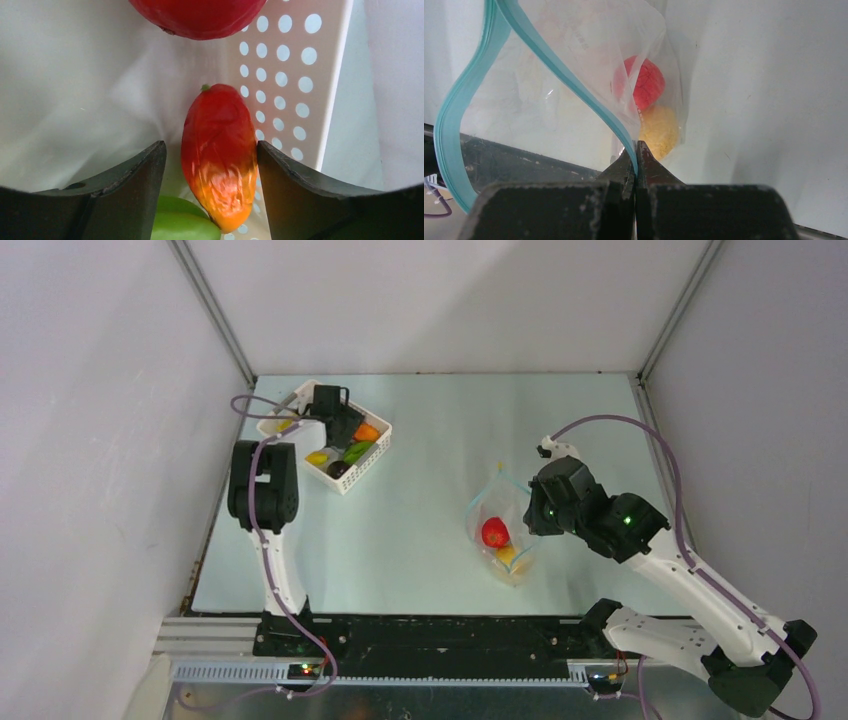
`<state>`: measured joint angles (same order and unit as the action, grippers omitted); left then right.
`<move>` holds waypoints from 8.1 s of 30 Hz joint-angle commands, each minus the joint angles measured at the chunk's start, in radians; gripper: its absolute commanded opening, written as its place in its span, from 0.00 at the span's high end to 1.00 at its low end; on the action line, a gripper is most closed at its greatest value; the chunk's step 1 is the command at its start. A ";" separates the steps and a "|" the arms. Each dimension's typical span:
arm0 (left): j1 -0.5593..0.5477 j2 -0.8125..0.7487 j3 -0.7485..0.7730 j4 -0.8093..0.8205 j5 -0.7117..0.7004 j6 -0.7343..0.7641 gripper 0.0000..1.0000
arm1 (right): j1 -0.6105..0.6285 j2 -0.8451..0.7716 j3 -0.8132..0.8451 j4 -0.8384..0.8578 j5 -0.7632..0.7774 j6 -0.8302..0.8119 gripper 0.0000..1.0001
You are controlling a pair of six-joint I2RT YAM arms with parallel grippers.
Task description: Place the food in the zip-top bag and seal the zipper
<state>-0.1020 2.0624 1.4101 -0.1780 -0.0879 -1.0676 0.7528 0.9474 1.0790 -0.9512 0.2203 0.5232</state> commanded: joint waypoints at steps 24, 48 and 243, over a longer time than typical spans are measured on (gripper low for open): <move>-0.020 -0.378 -0.107 -0.129 -0.169 0.073 0.56 | -0.007 -0.040 -0.006 0.016 0.020 -0.015 1.00; -0.409 -1.074 -0.295 -0.159 -0.252 0.211 0.55 | -0.001 -0.064 -0.008 0.015 -0.005 -0.039 1.00; 0.099 -0.098 0.115 -0.473 0.275 0.897 0.26 | 0.037 -0.034 -0.071 0.131 -0.045 0.046 1.00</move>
<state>-0.0025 2.0258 1.4933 -0.6140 0.3313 -0.1074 0.7879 0.9314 0.9966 -0.8394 0.1669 0.5720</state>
